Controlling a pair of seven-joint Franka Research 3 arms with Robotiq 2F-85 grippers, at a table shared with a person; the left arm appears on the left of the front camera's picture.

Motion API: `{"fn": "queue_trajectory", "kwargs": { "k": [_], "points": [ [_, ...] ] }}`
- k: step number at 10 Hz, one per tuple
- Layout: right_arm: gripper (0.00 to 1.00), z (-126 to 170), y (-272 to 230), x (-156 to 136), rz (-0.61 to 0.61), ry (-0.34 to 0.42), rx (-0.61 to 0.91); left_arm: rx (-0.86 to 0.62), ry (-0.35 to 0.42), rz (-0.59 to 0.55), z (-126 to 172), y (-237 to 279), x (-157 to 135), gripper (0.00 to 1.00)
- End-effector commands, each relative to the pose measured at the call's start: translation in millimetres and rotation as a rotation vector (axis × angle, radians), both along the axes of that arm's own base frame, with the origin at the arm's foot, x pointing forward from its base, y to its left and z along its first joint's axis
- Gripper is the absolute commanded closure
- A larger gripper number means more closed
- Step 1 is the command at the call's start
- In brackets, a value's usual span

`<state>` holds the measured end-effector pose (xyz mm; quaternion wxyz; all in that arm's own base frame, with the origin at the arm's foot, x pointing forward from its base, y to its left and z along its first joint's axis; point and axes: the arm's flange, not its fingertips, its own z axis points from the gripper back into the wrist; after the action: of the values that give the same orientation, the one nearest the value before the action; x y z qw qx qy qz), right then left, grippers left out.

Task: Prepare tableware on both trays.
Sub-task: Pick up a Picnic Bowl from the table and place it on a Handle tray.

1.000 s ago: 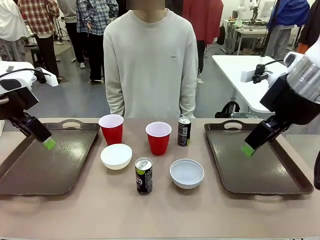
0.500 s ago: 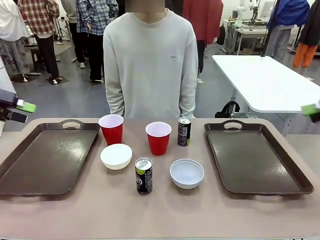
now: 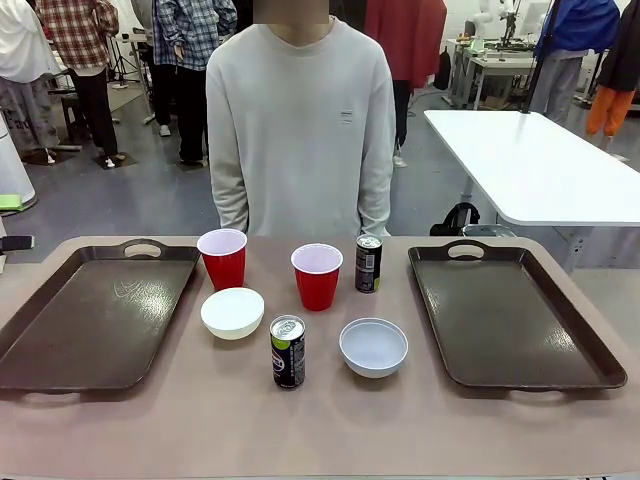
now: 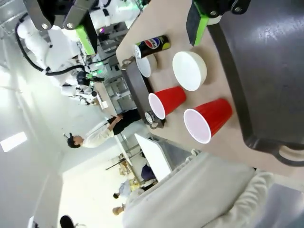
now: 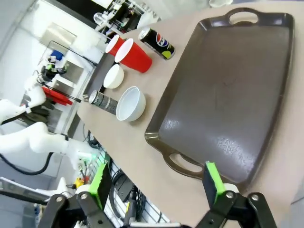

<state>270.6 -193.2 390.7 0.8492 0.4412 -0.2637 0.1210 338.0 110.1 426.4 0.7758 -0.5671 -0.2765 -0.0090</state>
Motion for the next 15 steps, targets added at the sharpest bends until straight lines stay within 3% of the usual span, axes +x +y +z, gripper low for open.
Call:
{"fn": "queue_trajectory", "kwargs": {
  "k": [1,4,9,10,11,15],
  "points": [
    [0.00,-36.8,98.3,-62.2,-0.013,-0.024,-0.011,0.087,0.022,0.008,5.8,-39.4,-28.1,0.00],
    [0.00,-6.2,109.2,-75.1,-0.005,-0.094,-0.063,0.241,0.038,0.006,24.6,-68.8,-25.5,0.00],
    [0.00,38.9,116.8,-104.3,-0.038,-0.202,-0.119,0.316,0.062,0.013,19.3,-39.1,-19.3,0.00],
    [0.00,42.4,119.1,-106.2,-0.030,-0.219,-0.115,0.286,0.038,0.004,38.3,-42.7,6.1,0.00],
    [0.00,104.6,26.0,-40.5,-0.008,-0.199,-0.136,0.286,0.038,0.004,38.3,-42.7,6.1,0.00],
    [0.00,104.6,26.0,-40.5,-0.008,-0.199,-0.136,0.286,0.038,0.004,38.3,-42.7,6.1,0.00]
  ]
}}
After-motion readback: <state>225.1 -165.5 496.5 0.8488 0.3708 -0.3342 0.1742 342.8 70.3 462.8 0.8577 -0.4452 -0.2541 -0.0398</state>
